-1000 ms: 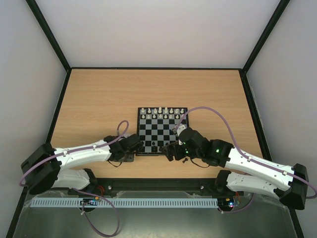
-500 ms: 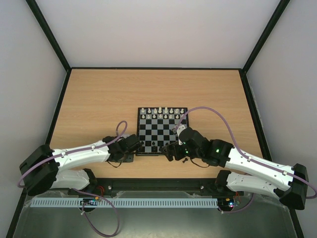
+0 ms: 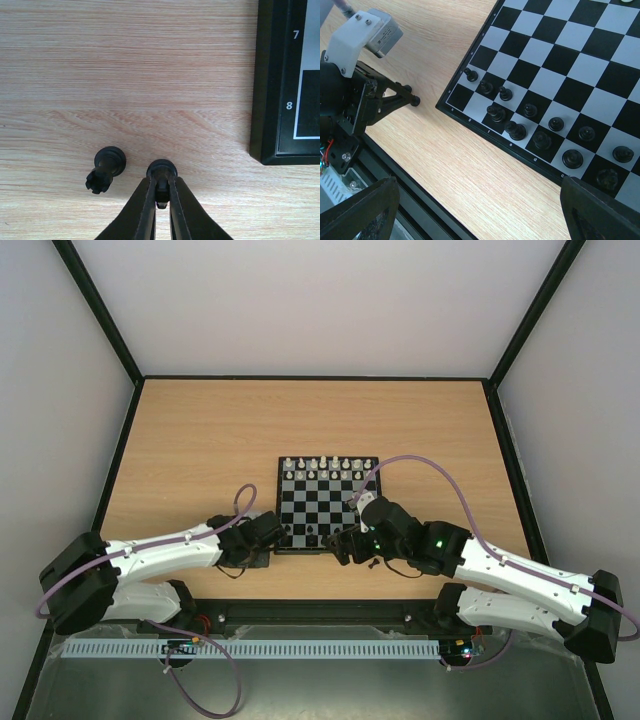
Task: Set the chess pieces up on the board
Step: Pick up the chess piece at the center of the board, then place the chess piece on the chessboard.
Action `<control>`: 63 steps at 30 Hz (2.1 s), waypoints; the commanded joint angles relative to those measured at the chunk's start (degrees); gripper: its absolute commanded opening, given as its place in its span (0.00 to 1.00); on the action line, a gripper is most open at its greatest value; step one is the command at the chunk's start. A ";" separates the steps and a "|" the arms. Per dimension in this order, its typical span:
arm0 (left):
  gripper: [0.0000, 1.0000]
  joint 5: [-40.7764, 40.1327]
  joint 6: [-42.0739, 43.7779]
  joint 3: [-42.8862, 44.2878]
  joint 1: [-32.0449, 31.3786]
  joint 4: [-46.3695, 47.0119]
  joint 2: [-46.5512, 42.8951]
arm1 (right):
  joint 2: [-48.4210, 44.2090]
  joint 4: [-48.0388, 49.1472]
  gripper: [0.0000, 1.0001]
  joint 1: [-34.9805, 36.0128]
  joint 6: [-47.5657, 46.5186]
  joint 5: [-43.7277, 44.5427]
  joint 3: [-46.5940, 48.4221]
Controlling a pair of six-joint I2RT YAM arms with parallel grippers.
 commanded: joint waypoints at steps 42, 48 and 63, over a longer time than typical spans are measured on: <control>0.10 -0.36 7.96 25.50 -5.54 0.28 24.00 | -6.98 -5.33 0.89 -0.21 -1.00 4.20 4.39; 0.21 -0.25 7.56 25.46 -5.86 -0.44 22.87 | -6.72 -5.15 0.89 -0.25 -1.04 4.03 4.30; 0.23 -1.62 6.51 24.14 -6.25 -1.97 18.51 | -5.65 -4.96 0.89 -0.26 -0.93 4.77 4.17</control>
